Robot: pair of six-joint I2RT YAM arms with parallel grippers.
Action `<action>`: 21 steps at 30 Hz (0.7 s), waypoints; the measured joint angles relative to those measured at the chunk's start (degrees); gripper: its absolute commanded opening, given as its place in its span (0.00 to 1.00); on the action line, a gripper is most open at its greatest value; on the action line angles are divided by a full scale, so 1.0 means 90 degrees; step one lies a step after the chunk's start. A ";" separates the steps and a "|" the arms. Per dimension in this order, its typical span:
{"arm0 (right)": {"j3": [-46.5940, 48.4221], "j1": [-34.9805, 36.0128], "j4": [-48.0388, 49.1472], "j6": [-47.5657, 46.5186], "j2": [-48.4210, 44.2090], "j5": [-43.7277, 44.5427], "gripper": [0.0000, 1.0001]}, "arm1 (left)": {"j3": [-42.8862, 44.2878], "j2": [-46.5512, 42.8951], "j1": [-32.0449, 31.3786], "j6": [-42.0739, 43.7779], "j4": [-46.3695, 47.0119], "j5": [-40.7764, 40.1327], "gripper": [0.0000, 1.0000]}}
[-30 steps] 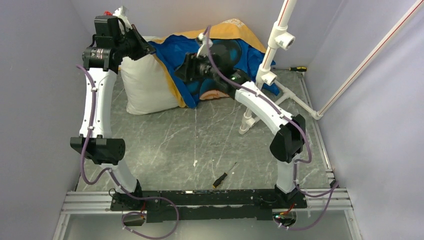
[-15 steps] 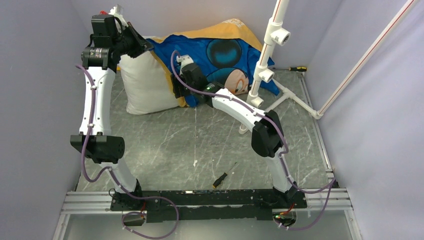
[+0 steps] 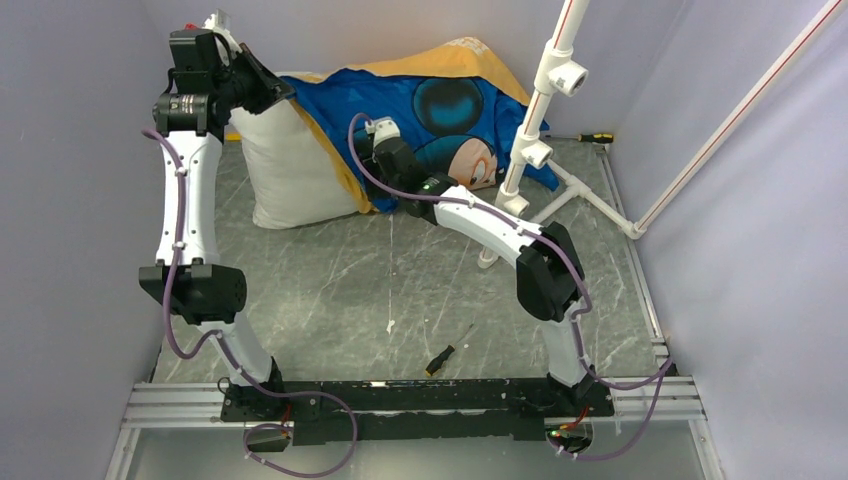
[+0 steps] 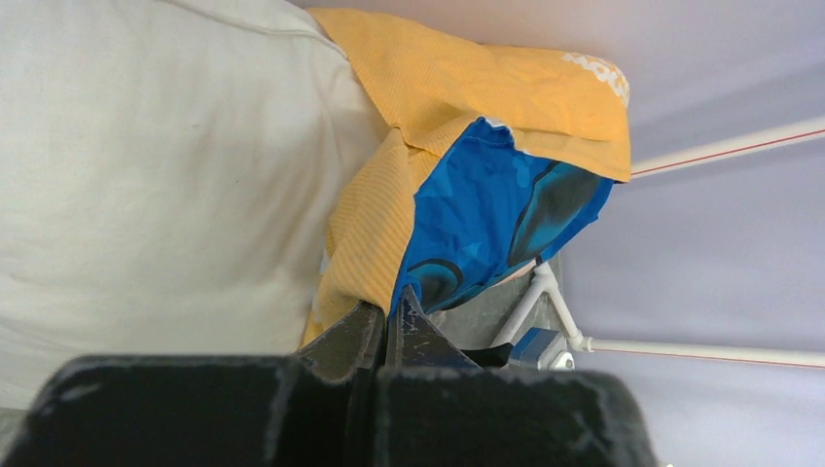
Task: Put the pillow into the pillowcase
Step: Stuff the pillow into the pillowcase.
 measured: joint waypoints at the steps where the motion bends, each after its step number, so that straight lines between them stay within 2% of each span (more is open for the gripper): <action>1: -0.0019 -0.0012 0.0058 -0.0019 -0.0019 -0.0080 0.54 | -0.0005 0.0000 0.0012 -0.0027 0.0044 0.0034 0.00; 6: 0.0267 -0.0029 0.0211 -0.0061 0.0172 -0.0799 0.52 | -0.0228 0.0000 0.0027 -0.0158 0.0444 0.0221 0.00; 9: 0.0381 -0.0032 0.0408 -0.0056 0.0362 -0.1141 0.44 | -0.0352 0.0000 0.0039 -0.0245 0.0571 0.0306 0.00; 10: 0.0393 -0.0032 0.0432 -0.0056 0.0420 -0.1214 0.37 | -0.0362 0.0000 0.0039 -0.0250 0.0593 0.0321 0.00; 11: 0.0430 -0.0032 0.0430 -0.0053 0.0478 -0.1294 0.21 | -0.0362 0.0000 0.0041 -0.0255 0.0614 0.0338 0.00; 12: 0.0529 -0.0036 0.0425 -0.0051 0.0580 -0.1370 0.01 | -0.0362 0.0000 0.0044 -0.0257 0.0658 0.0357 0.00; 13: 0.0668 -0.0049 0.0415 -0.0034 0.0707 -0.1464 0.00 | -0.0362 0.0000 0.0044 -0.0255 0.0690 0.0369 0.00; 14: 0.0811 -0.0051 0.0408 -0.0010 0.0833 -0.1554 0.00 | -0.0362 0.0000 0.0044 -0.0255 0.0699 0.0372 0.05; 16: 0.0974 -0.0073 0.0374 0.0068 0.0967 -0.1746 0.00 | -0.0362 0.0000 0.0046 -0.0240 0.0699 0.0374 0.54; 18: 0.1005 -0.0119 0.0311 0.0126 0.0979 -0.1974 0.00 | -0.0384 0.0000 0.0063 -0.0180 0.0719 0.0367 0.92; 19: 0.1037 -0.0163 0.0265 0.0177 0.0979 -0.2178 0.00 | -0.0418 -0.0010 0.0087 -0.0165 0.0748 0.0359 0.98; 21: 0.1107 -0.0279 0.0175 0.0352 0.0979 -0.2696 0.00 | -0.0602 -0.0087 0.0165 -0.0070 0.0719 0.0236 0.99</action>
